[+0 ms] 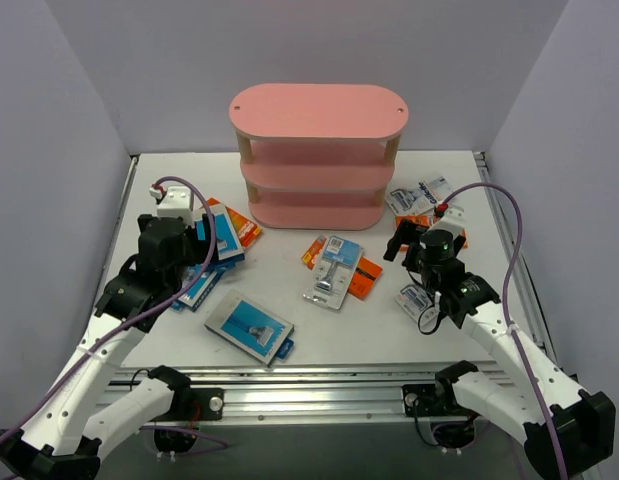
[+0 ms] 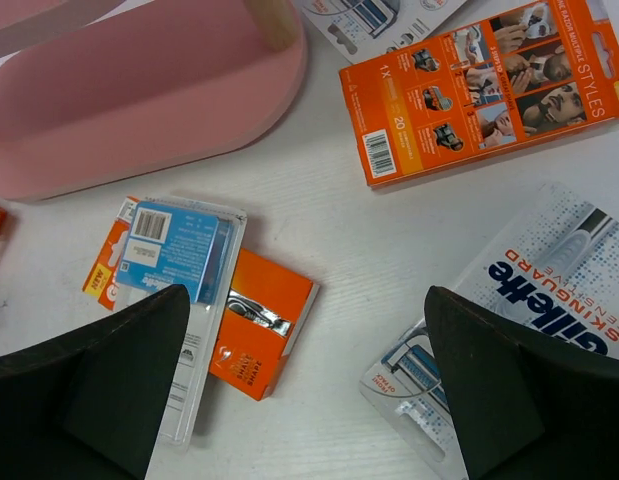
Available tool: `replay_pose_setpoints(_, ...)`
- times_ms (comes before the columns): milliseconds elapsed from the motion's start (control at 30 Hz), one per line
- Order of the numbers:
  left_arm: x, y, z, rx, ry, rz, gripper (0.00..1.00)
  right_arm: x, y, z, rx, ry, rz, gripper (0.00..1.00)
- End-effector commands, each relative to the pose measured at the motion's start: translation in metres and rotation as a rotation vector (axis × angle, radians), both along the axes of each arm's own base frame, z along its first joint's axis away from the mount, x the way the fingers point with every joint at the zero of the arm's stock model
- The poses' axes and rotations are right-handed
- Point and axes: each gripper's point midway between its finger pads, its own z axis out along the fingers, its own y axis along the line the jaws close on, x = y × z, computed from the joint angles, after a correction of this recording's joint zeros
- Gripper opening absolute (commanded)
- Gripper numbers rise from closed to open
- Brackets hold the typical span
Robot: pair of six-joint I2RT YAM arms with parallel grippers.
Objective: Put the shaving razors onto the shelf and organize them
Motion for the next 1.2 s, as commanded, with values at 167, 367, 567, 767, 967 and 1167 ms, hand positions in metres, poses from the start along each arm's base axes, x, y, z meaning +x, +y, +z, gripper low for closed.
replay_pose_setpoints(167, 0.001, 0.007, 0.008, 0.002, -0.025, 0.046, 0.94, 0.005, 0.008, 0.036, 0.055, -0.141, 0.025, 1.00)
replay_pose_setpoints(367, 0.003, 0.003, 0.006, -0.001, -0.018, 0.035, 0.94, 0.003, 0.022, 0.027, 0.036, -0.102, 0.123, 1.00)
replay_pose_setpoints(567, 0.002, 0.003, 0.006, -0.006, -0.011, 0.035, 0.94, -0.001, 0.042, 0.023, 0.052, -0.098, 0.248, 1.00)
replay_pose_setpoints(767, -0.002, 0.011, 0.010, -0.019, -0.043, 0.074, 0.94, -0.017, 0.085, 0.014, 0.144, -0.071, 0.470, 1.00)
replay_pose_setpoints(967, -0.004, 0.014, 0.012, -0.026, -0.054, 0.086, 0.94, -0.028, 0.120, 0.009, 0.273, -0.071, 0.556, 1.00)
replay_pose_setpoints(1167, -0.001, 0.011, 0.008, -0.023, -0.030, 0.076, 0.94, -0.032, 0.177, 0.021, 0.379, -0.090, 0.614, 0.99)
